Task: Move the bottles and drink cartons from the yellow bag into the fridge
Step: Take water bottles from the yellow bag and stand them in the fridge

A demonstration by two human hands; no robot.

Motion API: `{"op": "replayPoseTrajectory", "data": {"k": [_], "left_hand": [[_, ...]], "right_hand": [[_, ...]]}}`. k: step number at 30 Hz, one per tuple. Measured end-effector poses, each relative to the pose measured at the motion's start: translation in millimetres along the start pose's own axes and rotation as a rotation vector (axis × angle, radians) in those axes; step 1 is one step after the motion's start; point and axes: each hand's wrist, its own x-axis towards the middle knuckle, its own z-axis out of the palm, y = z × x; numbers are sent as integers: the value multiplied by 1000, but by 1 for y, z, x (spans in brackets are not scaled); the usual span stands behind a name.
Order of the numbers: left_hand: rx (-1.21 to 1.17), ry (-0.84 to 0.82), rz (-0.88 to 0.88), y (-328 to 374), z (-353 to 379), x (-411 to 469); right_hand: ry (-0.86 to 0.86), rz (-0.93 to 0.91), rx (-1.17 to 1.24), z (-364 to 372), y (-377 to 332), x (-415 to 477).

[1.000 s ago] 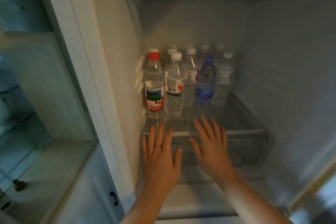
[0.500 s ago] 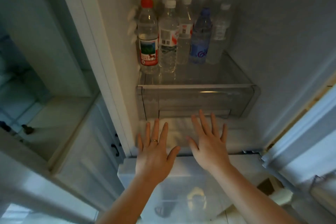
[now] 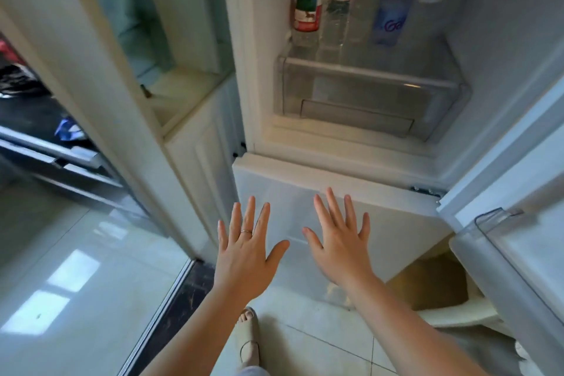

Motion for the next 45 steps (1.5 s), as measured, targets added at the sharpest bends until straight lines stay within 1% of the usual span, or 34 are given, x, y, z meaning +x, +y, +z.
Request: {"op": "replayPoseTrajectory", "data": {"k": [2, 5, 12, 17, 24, 28, 32, 36, 40, 45], "left_hand": [[-4, -9, -54, -5, 0, -30], [0, -5, -127, -12, 2, -70], [2, 14, -216, -20, 5, -165], [15, 20, -236, -22, 16, -237], [39, -62, -230, -10, 44, -351], [51, -99, -241, 12, 55, -404], [70, -133, -208, 35, 67, -445], [86, -149, -161, 67, 85, -477], [78, -172, -115, 117, 103, -504], [69, -186, -71, 202, 129, -532]], "right_hand": [[-37, -27, 17, 4, -7, -20], [-46, -97, 11, 12, -18, -50], [-103, -203, 18, 22, -42, -129], [-115, -232, 3, 32, -52, -200], [-172, -203, -14, 49, -43, -321], [-200, -182, -36, 54, -25, -386], [-244, -160, -44, 56, -1, -437], [-253, -117, -56, 56, 29, -479], [-254, -88, -88, 53, 74, -515], [-246, -69, -75, 38, 159, -565]]}}
